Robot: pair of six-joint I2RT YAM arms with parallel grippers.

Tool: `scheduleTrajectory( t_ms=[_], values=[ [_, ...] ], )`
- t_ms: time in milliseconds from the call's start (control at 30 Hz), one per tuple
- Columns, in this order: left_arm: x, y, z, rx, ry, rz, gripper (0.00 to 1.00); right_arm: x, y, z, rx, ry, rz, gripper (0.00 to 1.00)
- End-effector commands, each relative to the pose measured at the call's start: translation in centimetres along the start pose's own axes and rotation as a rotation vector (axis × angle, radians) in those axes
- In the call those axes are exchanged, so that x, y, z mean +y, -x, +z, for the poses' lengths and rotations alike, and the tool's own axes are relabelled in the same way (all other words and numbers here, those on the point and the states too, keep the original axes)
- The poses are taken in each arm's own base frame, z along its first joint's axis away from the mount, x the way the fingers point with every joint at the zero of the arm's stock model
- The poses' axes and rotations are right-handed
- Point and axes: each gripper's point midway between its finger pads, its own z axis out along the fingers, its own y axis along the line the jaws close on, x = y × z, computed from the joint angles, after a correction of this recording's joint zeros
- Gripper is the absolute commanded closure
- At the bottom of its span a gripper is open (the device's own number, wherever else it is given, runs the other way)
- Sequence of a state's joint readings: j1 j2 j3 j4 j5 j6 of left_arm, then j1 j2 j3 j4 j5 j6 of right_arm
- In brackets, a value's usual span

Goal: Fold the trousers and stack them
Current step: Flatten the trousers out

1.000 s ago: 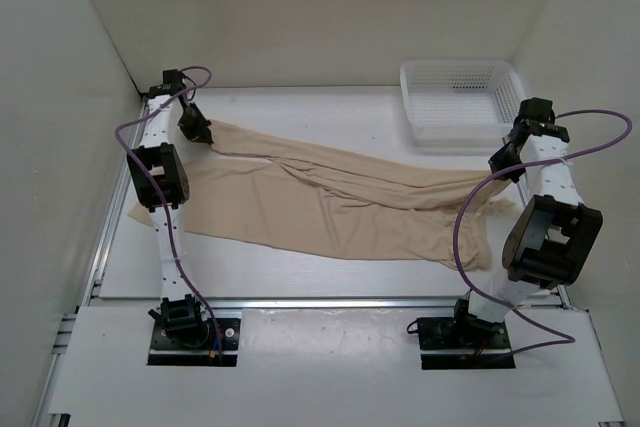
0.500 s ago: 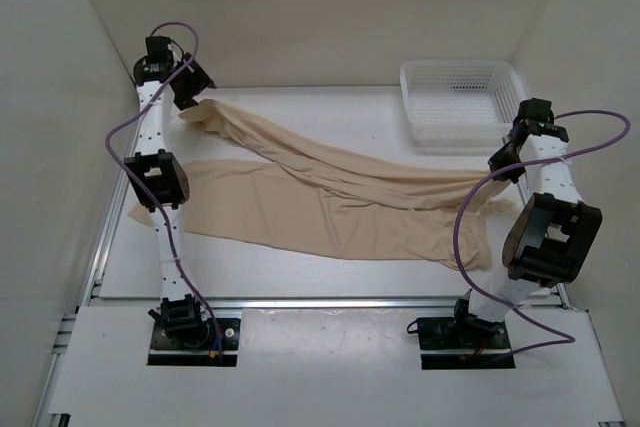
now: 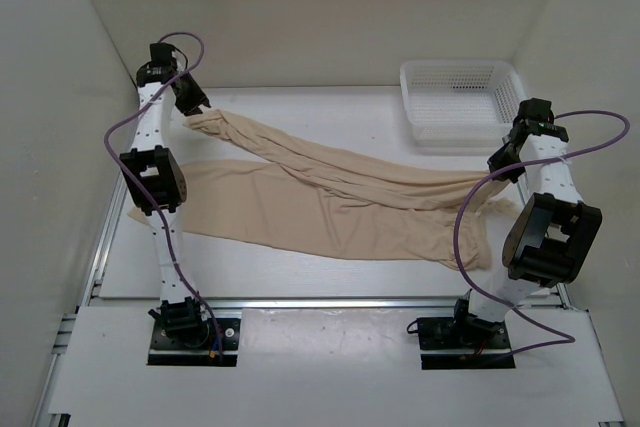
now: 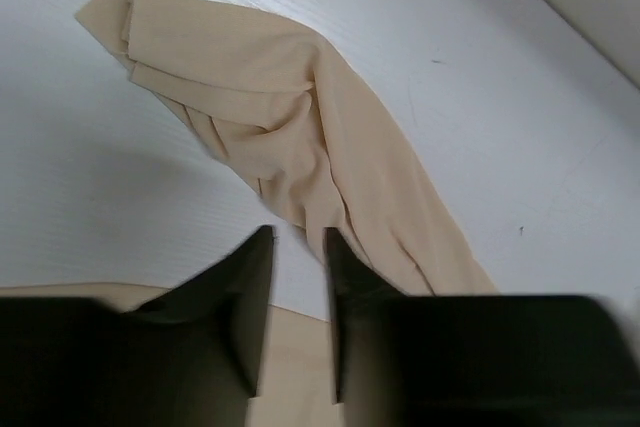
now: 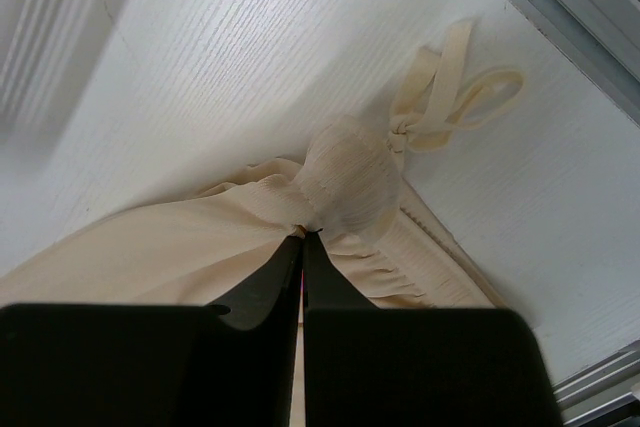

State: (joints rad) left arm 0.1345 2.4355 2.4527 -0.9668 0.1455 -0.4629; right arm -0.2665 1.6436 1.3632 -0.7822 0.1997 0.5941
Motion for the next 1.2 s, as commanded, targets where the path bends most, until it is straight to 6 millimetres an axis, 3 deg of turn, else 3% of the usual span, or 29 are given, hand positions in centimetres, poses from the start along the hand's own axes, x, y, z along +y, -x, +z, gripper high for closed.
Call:
scheduleTrajectory(
  t_ms=[0,33,133,233,333,500,567,633,833,867,933,967,1000,1067,1100,1133,1167],
  values=[
    [-3.0,-0.5,-1.0,-0.004,-0.046,0.032,0.55,0.3,0.6,-0.3,-0.018,0.021,-0.008,1.0],
    [-2.6,-1.0,0.2,0.015,-0.036,0.017,0.46,0.3,0.6,-0.3,-0.018,0.021,-0.008,1.0],
    [-4.2,-2.9,1.7,0.046,-0.038,0.038,0.34,0.1,0.3,-0.1,-0.01,0.016,-0.009,1.0],
    [-4.4,-4.5,4.1,0.072,-0.014,0.045,0.34,0.1,0.3,-0.1,-0.01,0.016,-0.009,1.0],
    [-4.5,-5.1,5.0,0.08,-0.001,0.043,0.4,0.3,0.5,-0.3,-0.018,0.021,-0.008,1.0],
    [-3.0,-6.2,6.1,0.1,0.055,0.041,0.46,0.3,0.6,-0.3,-0.018,0.021,-0.008,1.0],
    [-3.0,-6.2,6.1,0.1,0.055,0.041,0.64,0.3,0.6,-0.3,-0.018,0.021,-0.008,1.0],
    [-3.0,-6.1,5.5,0.1,0.055,0.041,0.9,0.3,0.6,-0.3,-0.018,0.021,-0.008,1.0],
    [-4.7,-2.7,-0.2,-0.01,0.036,0.084,0.9,0.5,0.8,-0.5,-0.025,0.026,-0.006,1.0],
    [-4.3,-3.0,-0.6,-0.005,0.049,0.095,0.9,0.5,0.8,-0.5,-0.025,0.026,-0.006,1.0],
    [-4.8,-2.2,-3.3,-0.039,0.043,0.096,0.9,0.3,0.9,-0.4,-0.03,0.019,-0.006,1.0],
    [-3.9,-3.5,-3.3,-0.003,0.063,0.094,0.9,0.3,0.9,-0.4,-0.03,0.019,-0.006,1.0],
    [-4.2,-3.4,-5.1,-0.017,0.055,0.095,0.9,0.3,0.9,-0.4,-0.03,0.019,-0.006,1.0],
    [-3.5,-4.7,-6.0,0.002,0.087,0.101,0.9,0.3,0.9,-0.4,-0.03,0.019,-0.006,1.0],
    [-1.7,-6.9,-5.5,0.054,0.136,0.101,0.9,0.3,0.9,-0.4,-0.03,0.019,-0.006,1.0],
    [-1.4,-7.0,-7.1,0.037,0.152,0.093,0.9,0.3,0.9,-0.4,-0.03,0.019,-0.006,1.0],
    [-0.4,-7.8,-7.3,0.048,0.184,0.094,0.9,0.2,1.0,-0.4,-0.036,0.01,-0.006,1.0]
  ],
)
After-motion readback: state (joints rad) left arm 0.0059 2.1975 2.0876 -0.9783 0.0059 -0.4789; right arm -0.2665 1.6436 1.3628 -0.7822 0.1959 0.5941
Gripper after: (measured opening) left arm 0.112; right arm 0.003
